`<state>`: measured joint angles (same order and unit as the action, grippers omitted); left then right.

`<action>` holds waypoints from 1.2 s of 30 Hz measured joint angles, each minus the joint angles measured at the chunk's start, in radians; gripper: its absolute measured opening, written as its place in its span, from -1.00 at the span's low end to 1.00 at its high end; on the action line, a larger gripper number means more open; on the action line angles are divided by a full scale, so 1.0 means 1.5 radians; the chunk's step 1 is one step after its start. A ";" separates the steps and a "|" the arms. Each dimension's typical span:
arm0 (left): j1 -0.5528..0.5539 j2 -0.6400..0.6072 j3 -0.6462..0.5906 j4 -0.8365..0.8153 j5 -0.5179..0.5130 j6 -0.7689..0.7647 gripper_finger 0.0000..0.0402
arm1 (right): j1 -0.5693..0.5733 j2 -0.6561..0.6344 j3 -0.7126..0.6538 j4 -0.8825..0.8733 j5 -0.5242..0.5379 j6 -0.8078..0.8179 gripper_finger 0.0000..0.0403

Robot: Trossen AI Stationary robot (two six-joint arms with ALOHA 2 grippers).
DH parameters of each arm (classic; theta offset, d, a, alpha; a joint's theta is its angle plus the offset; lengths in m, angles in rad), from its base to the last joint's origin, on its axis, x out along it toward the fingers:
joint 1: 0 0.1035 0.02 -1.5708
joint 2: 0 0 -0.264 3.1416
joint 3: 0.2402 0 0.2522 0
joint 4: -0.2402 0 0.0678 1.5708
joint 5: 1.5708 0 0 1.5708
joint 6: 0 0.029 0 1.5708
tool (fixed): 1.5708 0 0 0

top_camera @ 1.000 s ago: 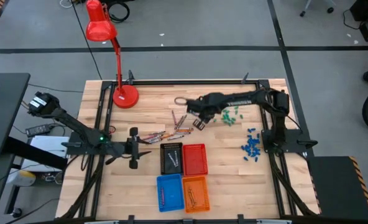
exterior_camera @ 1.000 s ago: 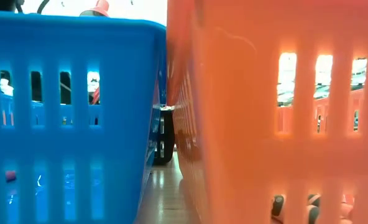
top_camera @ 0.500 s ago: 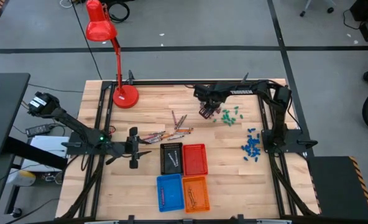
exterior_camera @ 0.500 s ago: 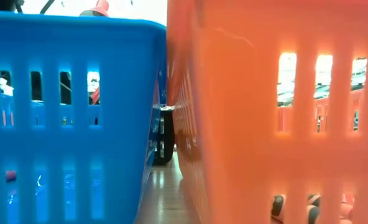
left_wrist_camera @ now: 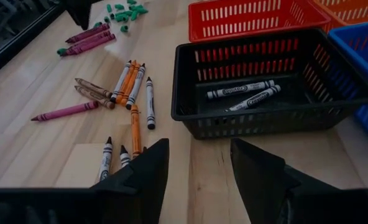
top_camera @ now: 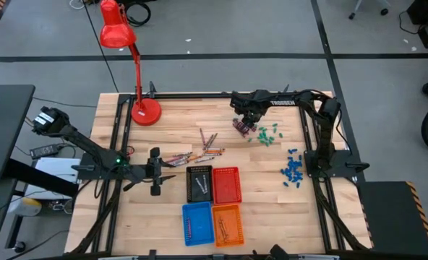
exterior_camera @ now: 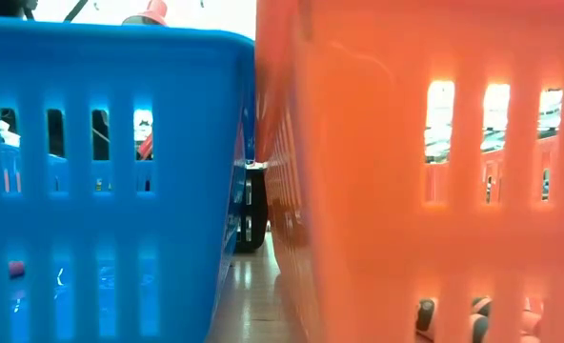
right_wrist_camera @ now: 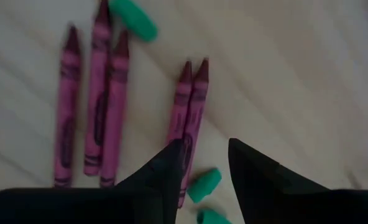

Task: Sort crayons
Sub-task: Put the red crayon into the blue basket

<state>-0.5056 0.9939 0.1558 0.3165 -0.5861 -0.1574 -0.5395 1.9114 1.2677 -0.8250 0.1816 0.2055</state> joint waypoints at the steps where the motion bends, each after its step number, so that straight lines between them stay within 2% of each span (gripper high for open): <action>1: 0.000 0.000 0.000 0.000 0.000 0.000 -0.08 | -0.002 0.000 -0.011 0.007 -0.002 0.000 -0.33; 6: 0.000 0.000 0.000 0.000 0.000 0.000 -0.08 | -0.008 -0.004 -0.050 0.049 -0.006 -0.001 -0.33; 13: 0.000 0.000 0.000 0.000 0.000 0.001 -0.08 | -0.014 -0.004 -0.056 0.055 -0.044 -0.027 -0.39; 25: 0.000 0.000 0.000 0.000 0.000 0.002 -0.08 | -0.017 -0.002 -0.057 0.058 -0.067 -0.015 -0.94; 30: 0.000 0.000 0.000 0.000 0.000 0.002 -0.08 | -0.017 -0.002 -0.046 0.050 -0.070 -0.010 -0.90; 36: 0.000 0.000 0.000 -0.001 0.000 0.002 -0.08 | -0.005 0.004 0.008 0.015 -0.081 0.002 -0.85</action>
<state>-0.5056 0.9939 0.1558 0.3148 -0.5861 -0.1543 -0.5464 1.9167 1.2803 -0.8021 0.0600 0.2090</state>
